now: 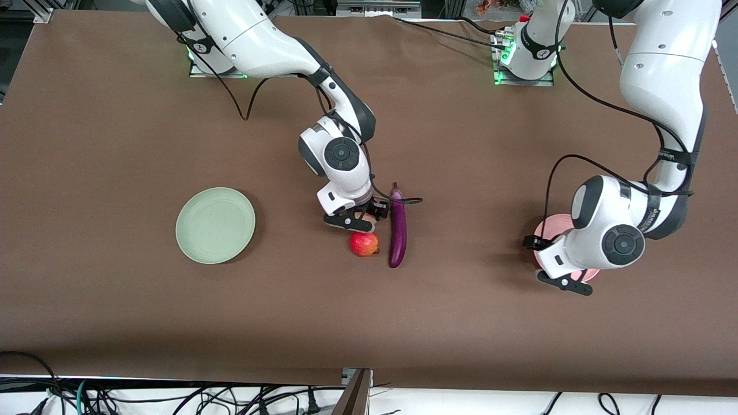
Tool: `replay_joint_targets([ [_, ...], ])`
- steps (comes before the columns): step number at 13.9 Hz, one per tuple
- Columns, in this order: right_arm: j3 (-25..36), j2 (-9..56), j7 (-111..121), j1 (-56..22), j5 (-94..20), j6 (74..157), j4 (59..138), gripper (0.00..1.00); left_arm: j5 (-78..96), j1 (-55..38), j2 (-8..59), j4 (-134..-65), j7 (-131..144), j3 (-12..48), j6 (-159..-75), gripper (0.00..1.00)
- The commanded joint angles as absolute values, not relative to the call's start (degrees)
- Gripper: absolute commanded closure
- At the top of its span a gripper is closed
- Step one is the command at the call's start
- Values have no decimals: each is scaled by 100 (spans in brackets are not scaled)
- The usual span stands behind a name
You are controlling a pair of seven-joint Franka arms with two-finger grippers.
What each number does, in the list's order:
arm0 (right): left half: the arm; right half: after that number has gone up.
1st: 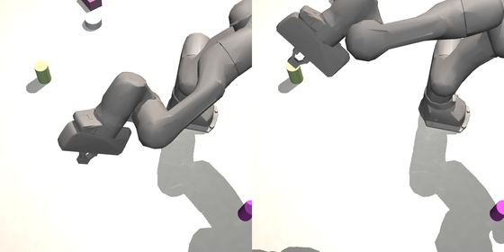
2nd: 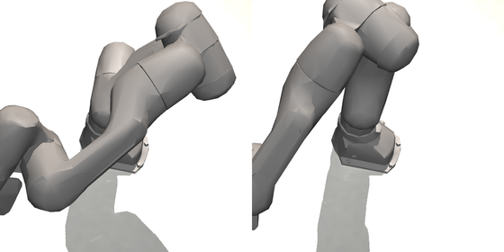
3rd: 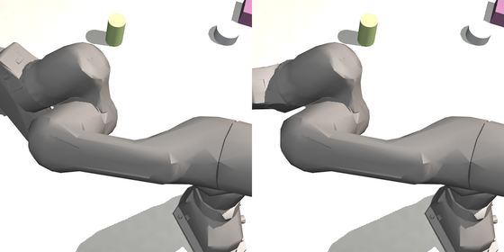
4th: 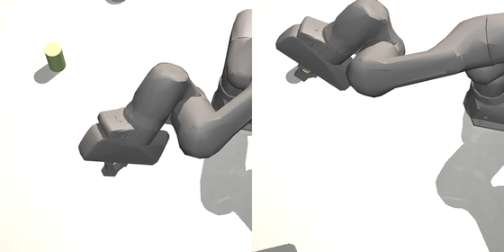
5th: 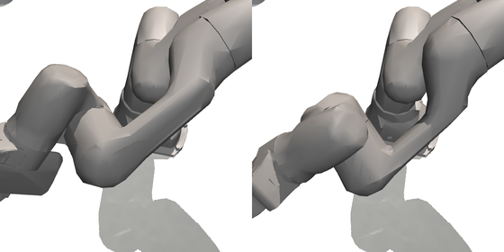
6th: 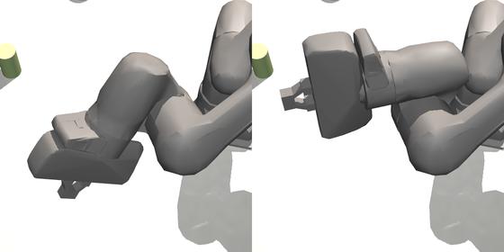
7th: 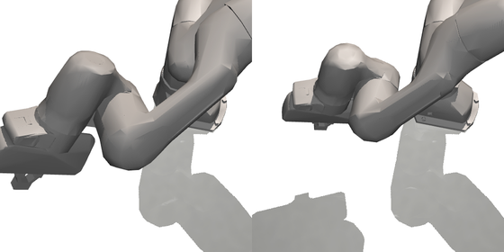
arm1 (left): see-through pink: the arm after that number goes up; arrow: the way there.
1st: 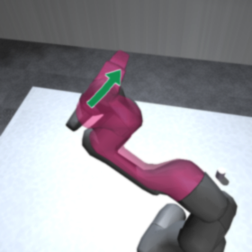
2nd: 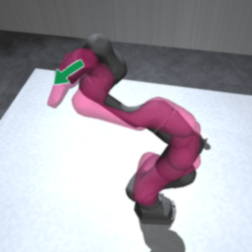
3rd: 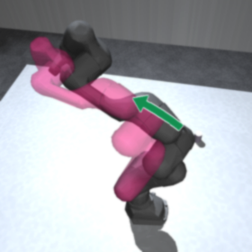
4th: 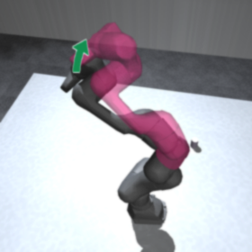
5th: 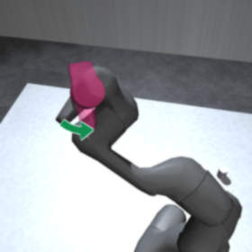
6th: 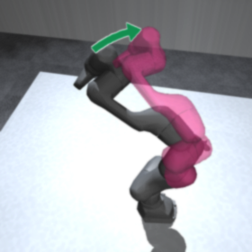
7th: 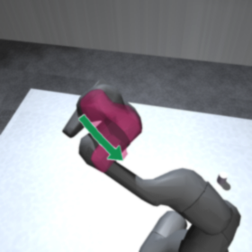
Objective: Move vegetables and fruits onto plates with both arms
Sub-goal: 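Release the chili on the pink plate while the right gripper carries the peach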
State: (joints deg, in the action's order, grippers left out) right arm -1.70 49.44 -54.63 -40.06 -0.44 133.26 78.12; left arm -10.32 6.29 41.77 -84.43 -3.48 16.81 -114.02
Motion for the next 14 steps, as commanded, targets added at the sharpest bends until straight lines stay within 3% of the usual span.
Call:
replay_joint_targets([
  [1, -149, 4327, -5108, -3746, -70, 12388, 7813, 82, -651, 589, 4060, -8516, -10, 1906, -11276, 0],
  [5, -132, 3596, -3844, -3289, -255, 10981, 7857, 81, -580, -120, 4087, -8517, 1471, 2057, -11294, 0],
  [7, -132, 3376, -3246, -2841, -255, 10714, 8093, 81, -344, -779, 4218, -8464, 2657, 2048, -11416, 0],
  [11, 104, 2770, -1560, -2093, -255, 11353, 9471, 80, -404, -1555, 4622, -8473, 3830, 1995, -12681, 0],
  [14, 762, 2602, -304, -2074, -237, 12187, 10351, 80, -413, -1679, 4930, -8499, 3885, 1986, -13287, 0],
])
